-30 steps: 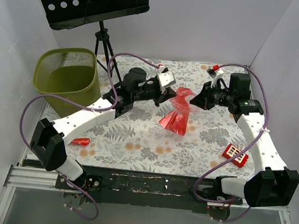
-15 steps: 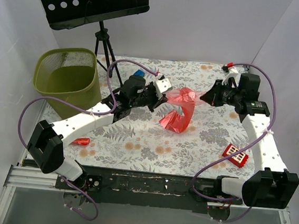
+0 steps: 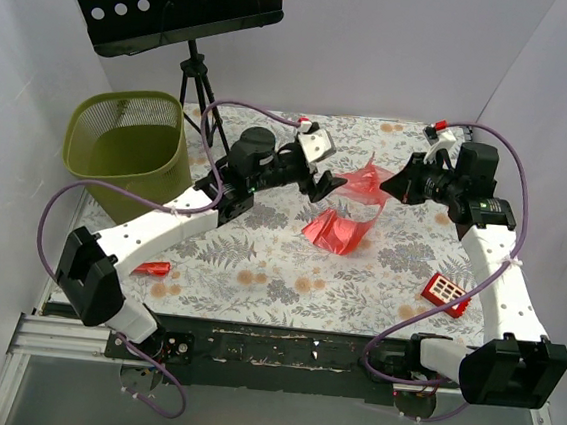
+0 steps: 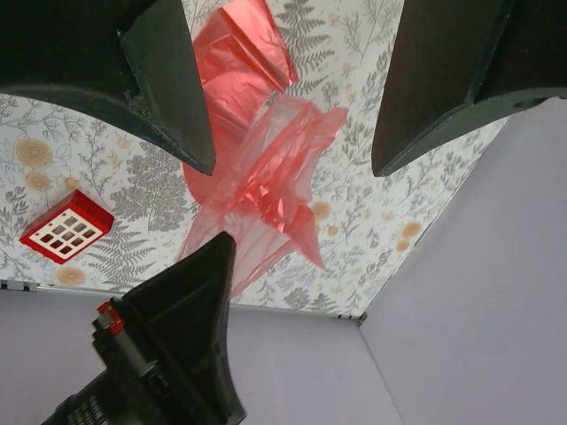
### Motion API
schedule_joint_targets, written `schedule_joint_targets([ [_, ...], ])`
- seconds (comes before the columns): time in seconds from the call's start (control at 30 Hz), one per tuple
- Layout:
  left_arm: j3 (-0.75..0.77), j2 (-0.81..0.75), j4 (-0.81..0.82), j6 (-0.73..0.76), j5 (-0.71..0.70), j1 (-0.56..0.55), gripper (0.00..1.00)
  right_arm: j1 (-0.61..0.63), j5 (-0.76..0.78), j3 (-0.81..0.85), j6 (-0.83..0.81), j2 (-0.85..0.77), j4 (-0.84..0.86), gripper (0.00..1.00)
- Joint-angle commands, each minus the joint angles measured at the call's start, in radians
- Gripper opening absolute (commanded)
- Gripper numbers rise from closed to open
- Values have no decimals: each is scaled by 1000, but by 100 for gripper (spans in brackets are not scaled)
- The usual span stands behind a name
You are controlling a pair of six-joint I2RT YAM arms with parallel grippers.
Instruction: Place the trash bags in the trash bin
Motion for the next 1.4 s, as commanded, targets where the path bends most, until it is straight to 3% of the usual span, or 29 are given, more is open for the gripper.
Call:
schedule_joint_targets([
  [0.0, 44, 67, 44, 58, 40, -37, 72, 1, -24, -7, 14, -29, 32, 1],
  [0.07, 58, 114, 54, 70, 23, -49, 77, 1, -38, -2, 12, -32, 32, 1],
  [0.4, 183, 343, 210, -10, -126, -59, 76, 22, -90, -27, -92, -89, -17, 1],
  [0.6, 220, 392, 183, -201, 54, -19, 75, 24, -12, -27, -126, -118, -62, 1],
  [0.73, 177, 327, 147, -212, 208, -10, 77, 24, 5, -28, -176, -127, -77, 1],
  [0.9, 137, 259, 161, -252, 250, 1, 82, 24, -6, -30, -199, -125, -88, 1],
  [1.17, 306, 453, 127, -235, 109, -10, 81, 25, -87, -19, -205, -113, -96, 1],
  [1.3, 314, 507, 164, -191, 19, -8, 81, 25, -64, 16, -225, -109, -125, 1],
  [1.37, 300, 510, 178, -180, -94, -7, 81, 25, -44, 32, -232, -109, -134, 1],
])
